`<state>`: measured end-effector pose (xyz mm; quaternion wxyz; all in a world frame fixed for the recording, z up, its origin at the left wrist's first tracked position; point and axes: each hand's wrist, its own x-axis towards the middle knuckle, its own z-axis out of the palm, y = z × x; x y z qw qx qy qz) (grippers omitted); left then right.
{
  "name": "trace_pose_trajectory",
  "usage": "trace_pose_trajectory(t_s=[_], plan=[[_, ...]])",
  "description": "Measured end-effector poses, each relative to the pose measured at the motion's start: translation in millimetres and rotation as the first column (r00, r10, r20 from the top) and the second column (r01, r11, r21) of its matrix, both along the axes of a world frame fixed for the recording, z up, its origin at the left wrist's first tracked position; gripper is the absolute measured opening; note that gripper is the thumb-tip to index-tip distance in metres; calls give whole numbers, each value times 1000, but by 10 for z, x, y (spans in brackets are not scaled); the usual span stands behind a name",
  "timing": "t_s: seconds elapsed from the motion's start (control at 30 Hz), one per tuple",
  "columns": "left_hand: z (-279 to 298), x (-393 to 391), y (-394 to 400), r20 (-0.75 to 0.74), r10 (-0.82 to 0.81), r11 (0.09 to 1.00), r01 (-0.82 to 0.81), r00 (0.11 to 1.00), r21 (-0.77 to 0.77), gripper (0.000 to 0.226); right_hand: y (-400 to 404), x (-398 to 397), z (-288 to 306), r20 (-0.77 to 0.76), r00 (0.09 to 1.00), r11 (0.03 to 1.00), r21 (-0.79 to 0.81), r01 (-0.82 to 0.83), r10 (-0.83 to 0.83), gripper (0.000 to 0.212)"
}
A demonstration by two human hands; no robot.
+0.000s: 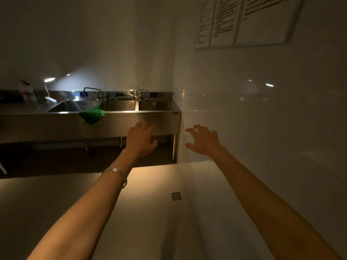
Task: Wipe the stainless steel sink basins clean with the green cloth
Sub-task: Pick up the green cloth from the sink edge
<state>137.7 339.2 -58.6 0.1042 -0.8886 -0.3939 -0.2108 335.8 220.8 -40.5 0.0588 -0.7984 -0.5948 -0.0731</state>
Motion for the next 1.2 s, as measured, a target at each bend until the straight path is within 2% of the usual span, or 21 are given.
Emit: trace_pose_trajectory(t_s=[0.43, 0.73, 0.93, 1.2], plan=[[32, 806, 858, 64, 65, 998, -65, 996, -5, 58, 918, 934, 33, -33, 995, 993, 65, -94, 97, 64], [-124, 1034, 1547, 30, 64, 998, -64, 997, -15, 58, 1639, 1067, -85, -53, 991, 990, 77, -117, 121, 66], [-267, 1098, 2285, 23, 62, 997, -61, 998, -43, 58, 2408, 1061, -150, -83, 991, 993, 51, -104, 108, 65], [-219, 1078, 3276, 19, 29, 997, -28, 999, -66, 59, 3310, 1022, -67, -110, 990, 993, 93, -78, 88, 65]])
